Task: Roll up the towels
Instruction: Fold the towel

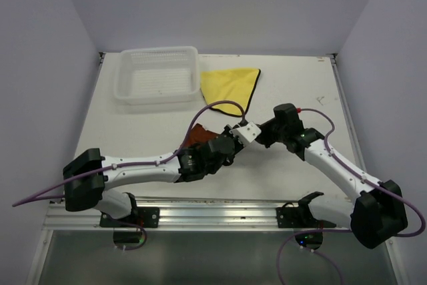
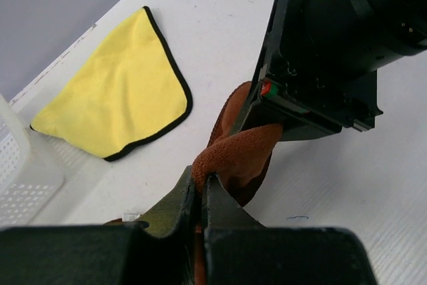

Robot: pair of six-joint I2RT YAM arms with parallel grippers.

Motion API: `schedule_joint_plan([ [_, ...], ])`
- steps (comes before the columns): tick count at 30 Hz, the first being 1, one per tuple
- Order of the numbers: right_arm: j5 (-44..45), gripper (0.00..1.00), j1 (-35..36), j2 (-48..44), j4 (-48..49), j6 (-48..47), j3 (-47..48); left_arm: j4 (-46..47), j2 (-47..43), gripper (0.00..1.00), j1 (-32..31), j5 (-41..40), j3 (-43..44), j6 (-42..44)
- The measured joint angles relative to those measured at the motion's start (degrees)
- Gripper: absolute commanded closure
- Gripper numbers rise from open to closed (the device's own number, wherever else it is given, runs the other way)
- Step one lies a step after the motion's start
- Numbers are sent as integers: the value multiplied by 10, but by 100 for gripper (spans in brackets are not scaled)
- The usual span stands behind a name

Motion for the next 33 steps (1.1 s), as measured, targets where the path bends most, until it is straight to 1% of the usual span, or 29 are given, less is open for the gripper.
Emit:
schedule_joint_plan([
  [4,11,100,-2,26,-45,-51,86,-1,-15,100,0,-17,0,1],
  [8,10,100,-2,75,-72,-106,203,-13,-42,100,0,-52,5,5],
  [14,-7,100,1,132,-131,-176,372,-49,-71,100,1,-109,54,0],
  [20,-34,100,14,168,-205,-249,500,-98,-113,100,1,-149,93,-25],
  [24,-43,100,22,169,-229,-281,518,-127,-137,100,1,-163,106,-35],
  [33,-94,100,24,169,-232,-288,476,-174,-173,100,1,-137,90,-71],
])
